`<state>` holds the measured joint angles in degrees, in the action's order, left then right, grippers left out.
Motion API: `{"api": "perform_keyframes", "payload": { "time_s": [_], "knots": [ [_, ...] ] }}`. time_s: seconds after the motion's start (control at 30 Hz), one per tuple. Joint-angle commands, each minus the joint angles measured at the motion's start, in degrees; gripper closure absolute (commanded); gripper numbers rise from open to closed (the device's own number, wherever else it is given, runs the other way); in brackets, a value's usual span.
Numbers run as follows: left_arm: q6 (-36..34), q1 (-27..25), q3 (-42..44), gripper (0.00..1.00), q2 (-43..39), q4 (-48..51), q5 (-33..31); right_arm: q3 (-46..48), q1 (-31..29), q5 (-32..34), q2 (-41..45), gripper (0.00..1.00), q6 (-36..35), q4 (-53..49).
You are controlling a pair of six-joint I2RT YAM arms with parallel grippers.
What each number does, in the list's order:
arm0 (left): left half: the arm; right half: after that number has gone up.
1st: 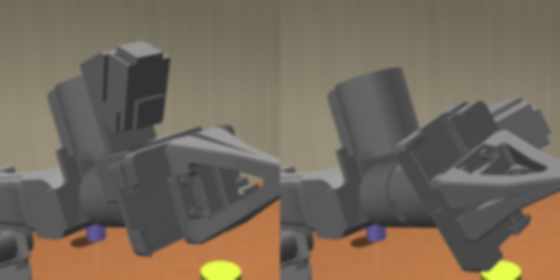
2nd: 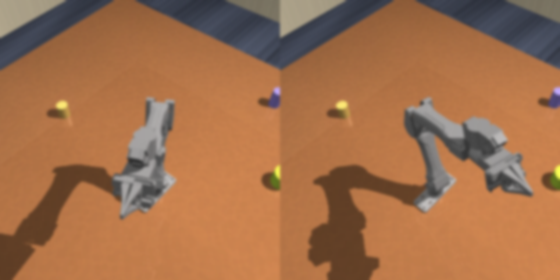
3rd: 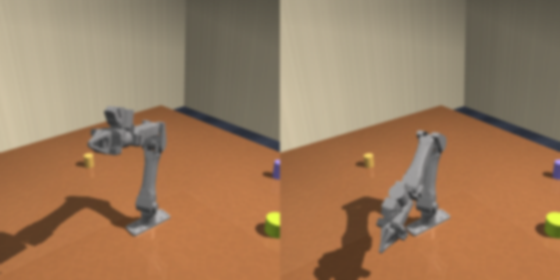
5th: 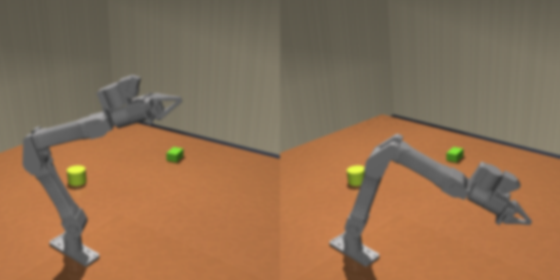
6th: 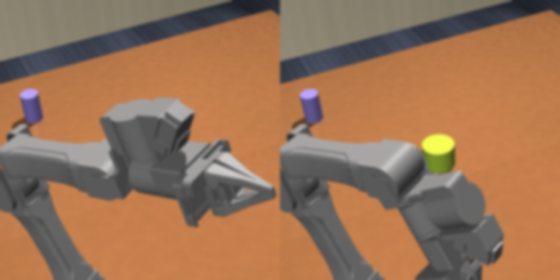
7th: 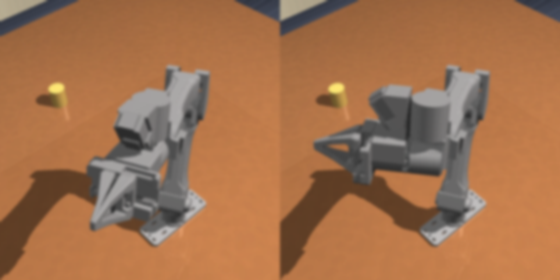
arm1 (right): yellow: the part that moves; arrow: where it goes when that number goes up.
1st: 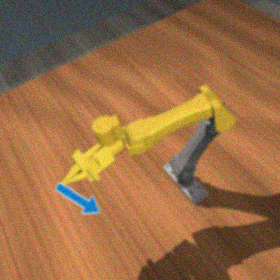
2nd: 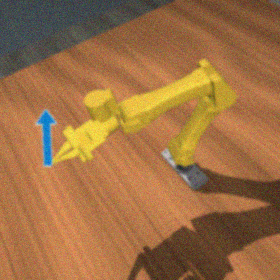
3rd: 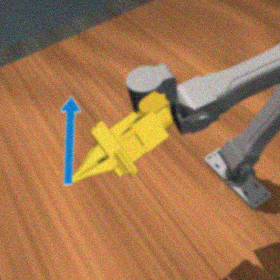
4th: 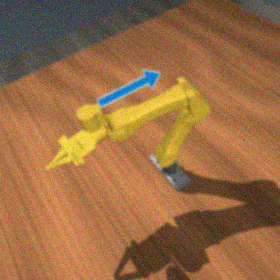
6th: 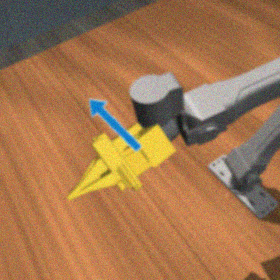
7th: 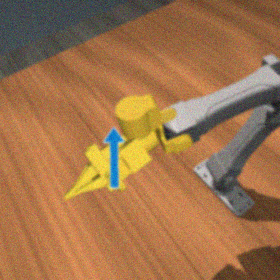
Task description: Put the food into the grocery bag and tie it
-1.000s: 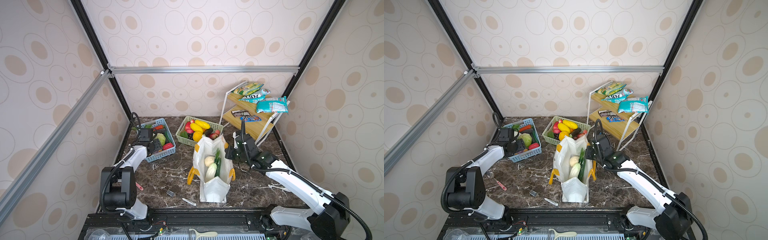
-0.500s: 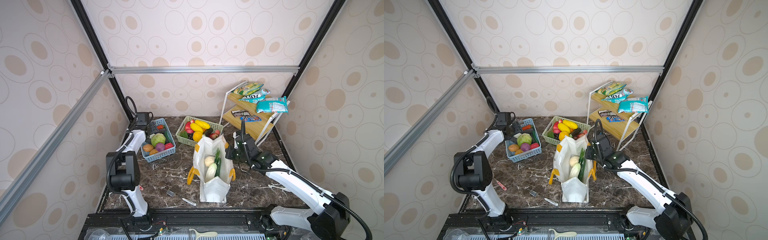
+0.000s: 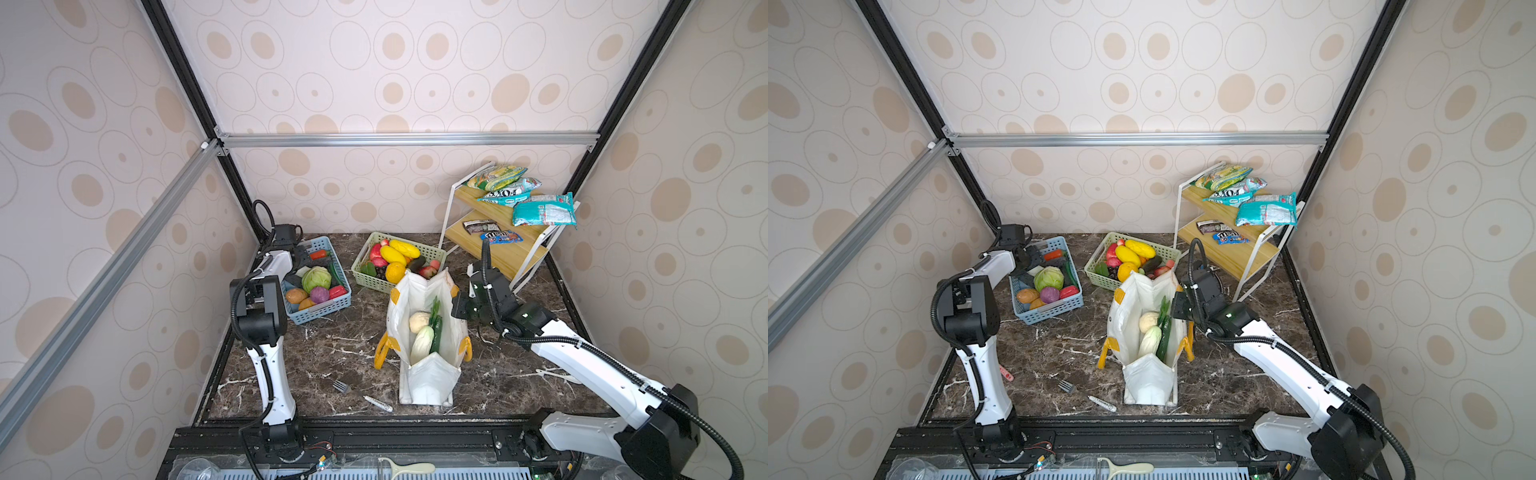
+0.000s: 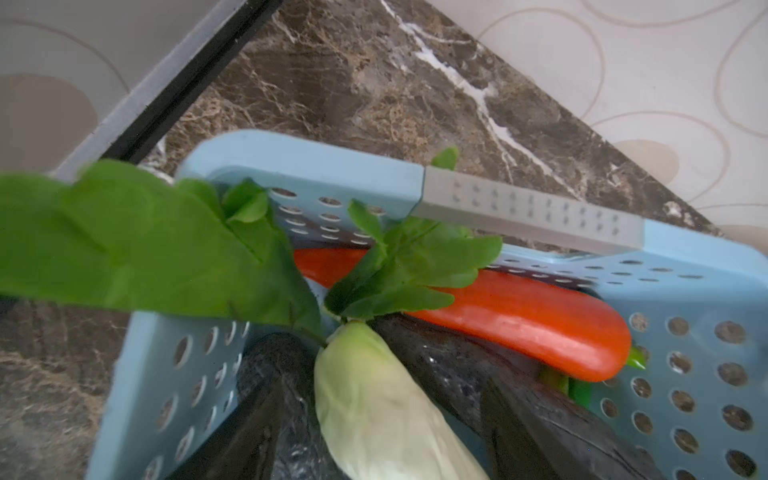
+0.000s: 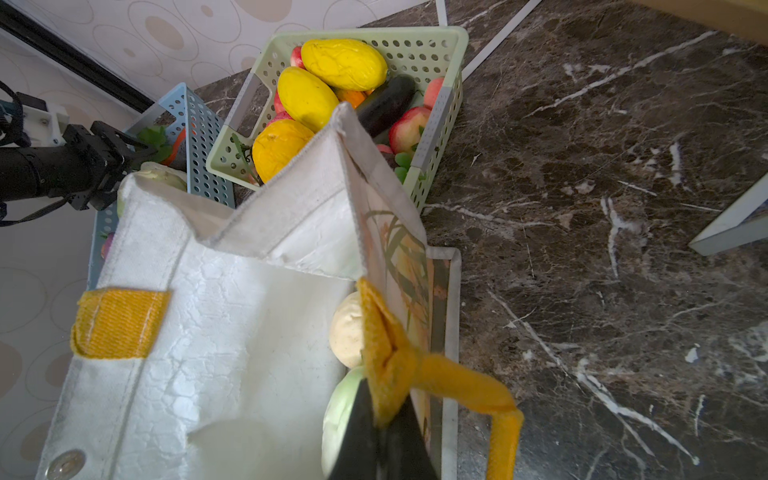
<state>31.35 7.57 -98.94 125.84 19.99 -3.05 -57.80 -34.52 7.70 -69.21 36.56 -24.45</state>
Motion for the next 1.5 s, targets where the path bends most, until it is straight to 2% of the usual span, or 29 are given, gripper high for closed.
{"api": "perform_keyframes", "payload": {
  "time_s": [0.0, 0.17, 0.27, 0.47, 0.63, 1.2, 1.47],
  "knots": [
    [0.99, 0.42, -4.11, 0.26, 2.82, 2.49, -0.39, -1.01, -0.54, 1.59, -0.68, 1.0, -0.16, -0.24],
    [1.08, 0.49, -4.42, 0.29, 4.9, 2.03, 0.04, -1.21, -0.52, 1.57, -1.1, 1.0, 0.03, -0.14],
    [1.41, 0.44, -4.08, 0.33, 5.73, 2.02, 0.58, -1.35, -0.47, 1.45, -1.41, 1.0, 0.02, -0.16],
    [1.69, 0.69, -1.47, 0.53, 4.06, -0.02, 0.26, -1.52, -0.46, 1.25, -1.6, 1.0, 0.16, -0.17],
    [1.11, 0.63, -0.57, 0.63, 0.56, -0.67, -0.37, -1.01, -0.54, 1.26, -1.18, 1.0, 0.25, -0.02],
    [-0.77, 0.68, 4.56, 0.65, -13.55, -2.48, -0.55, 0.24, -0.46, 0.25, -0.42, 1.0, 0.45, 1.06],
    [-5.68, -1.09, 6.1, 0.64, -18.05, -1.52, 7.71, 0.69, -0.46, -0.42, -0.86, 1.0, 0.78, 2.25]
  ]
}}
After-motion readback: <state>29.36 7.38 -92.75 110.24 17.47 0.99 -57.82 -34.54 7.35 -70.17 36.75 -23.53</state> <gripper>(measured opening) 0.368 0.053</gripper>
